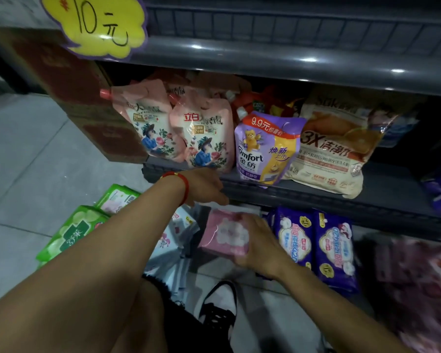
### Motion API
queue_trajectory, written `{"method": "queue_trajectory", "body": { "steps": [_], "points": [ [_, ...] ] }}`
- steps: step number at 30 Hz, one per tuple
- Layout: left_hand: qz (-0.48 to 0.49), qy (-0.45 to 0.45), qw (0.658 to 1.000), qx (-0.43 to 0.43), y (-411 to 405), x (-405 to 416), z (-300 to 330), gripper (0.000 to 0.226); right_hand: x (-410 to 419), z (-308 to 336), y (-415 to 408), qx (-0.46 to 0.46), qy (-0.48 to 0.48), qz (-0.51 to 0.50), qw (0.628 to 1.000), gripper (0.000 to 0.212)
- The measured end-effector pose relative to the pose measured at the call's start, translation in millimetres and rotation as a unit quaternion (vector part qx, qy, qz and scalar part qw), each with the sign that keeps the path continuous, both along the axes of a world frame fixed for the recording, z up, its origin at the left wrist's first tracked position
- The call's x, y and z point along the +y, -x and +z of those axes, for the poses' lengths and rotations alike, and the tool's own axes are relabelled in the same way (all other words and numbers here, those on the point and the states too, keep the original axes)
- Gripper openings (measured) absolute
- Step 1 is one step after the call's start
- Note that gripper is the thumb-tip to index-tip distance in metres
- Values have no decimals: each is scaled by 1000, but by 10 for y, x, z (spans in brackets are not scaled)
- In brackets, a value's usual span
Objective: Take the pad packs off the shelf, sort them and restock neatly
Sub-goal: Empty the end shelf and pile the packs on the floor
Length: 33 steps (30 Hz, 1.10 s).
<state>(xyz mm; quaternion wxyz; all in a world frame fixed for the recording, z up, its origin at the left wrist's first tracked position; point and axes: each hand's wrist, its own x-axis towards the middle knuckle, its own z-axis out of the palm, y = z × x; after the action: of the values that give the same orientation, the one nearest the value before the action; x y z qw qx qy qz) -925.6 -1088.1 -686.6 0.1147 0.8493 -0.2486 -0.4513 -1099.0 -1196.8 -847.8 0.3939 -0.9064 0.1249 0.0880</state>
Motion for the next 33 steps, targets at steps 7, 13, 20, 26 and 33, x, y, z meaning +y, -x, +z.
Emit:
{"method": "queue_trajectory", "body": {
  "steps": [7,13,20,26,33],
  "points": [
    [150,88,968,181,97,50,0,55,-285,749,76,-149,6,-36,988,104],
    [188,83,960,189,54,121,0,69,-22,665,-88,-108,-100,-193,970,103],
    [266,118,957,18,-145,148,-63,47,-42,-17,-507,89,-102,-160,978,27],
    [247,116,962,7,-270,156,-151,69,154,-1035,-873,236,118,15,964,103],
    [263,119,957,4,-350,157,-308,40,204,-1284,-983,199,215,-17,956,88]
  ]
}}
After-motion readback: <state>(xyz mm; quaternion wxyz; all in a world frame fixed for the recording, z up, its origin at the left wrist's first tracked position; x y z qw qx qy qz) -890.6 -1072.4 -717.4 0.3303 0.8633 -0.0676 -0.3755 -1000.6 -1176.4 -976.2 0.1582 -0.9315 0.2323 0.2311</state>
